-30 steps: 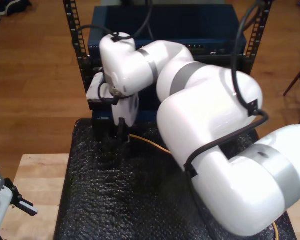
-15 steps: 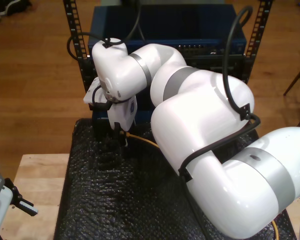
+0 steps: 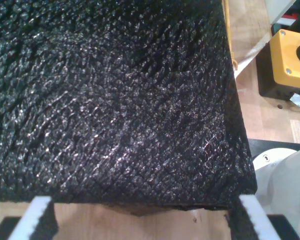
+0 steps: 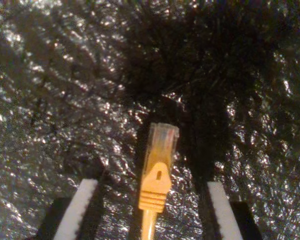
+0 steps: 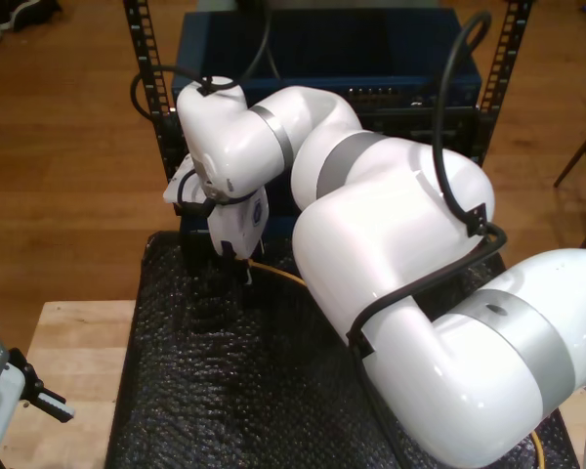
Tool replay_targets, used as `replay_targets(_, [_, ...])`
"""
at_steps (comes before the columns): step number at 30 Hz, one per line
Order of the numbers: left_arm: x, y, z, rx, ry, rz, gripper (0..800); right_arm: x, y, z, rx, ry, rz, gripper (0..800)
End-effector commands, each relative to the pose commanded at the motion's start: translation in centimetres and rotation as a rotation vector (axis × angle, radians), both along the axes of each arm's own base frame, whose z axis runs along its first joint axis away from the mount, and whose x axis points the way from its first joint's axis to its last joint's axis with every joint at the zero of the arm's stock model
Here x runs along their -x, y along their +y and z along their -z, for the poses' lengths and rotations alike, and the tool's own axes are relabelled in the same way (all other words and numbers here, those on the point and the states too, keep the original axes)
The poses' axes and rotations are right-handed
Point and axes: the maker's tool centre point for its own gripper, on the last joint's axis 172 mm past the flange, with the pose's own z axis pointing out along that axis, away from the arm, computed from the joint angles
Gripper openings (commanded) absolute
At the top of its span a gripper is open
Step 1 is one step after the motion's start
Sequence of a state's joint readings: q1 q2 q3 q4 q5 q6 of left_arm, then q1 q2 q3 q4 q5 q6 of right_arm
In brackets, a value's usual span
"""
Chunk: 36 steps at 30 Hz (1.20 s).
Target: Grab the cable and plug it in
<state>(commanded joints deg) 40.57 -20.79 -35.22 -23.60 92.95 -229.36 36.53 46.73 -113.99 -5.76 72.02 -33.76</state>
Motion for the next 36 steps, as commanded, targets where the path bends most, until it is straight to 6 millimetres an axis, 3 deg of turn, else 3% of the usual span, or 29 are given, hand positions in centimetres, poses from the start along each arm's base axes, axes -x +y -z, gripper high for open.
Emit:
replay_targets(9, [0.03, -0.03, -0.02, 0.001, 0.001, 0.001, 800, 0.00, 0.14, -0.09, 0.008, -0.009, -0.006, 386])
replay_targets(24, [0.03, -0.03, -0.02, 0.001, 0.000, 0.002, 800, -0.23, -0.01, -0.29, 0.034, -0.033, -0.008, 188])
replay_targets(36, [0.06, -0.06, -0.03, 0.003, 0.001, 0.002, 800, -0.28, 0.08, -0.36, 0.031, -0.035, -0.008, 162])
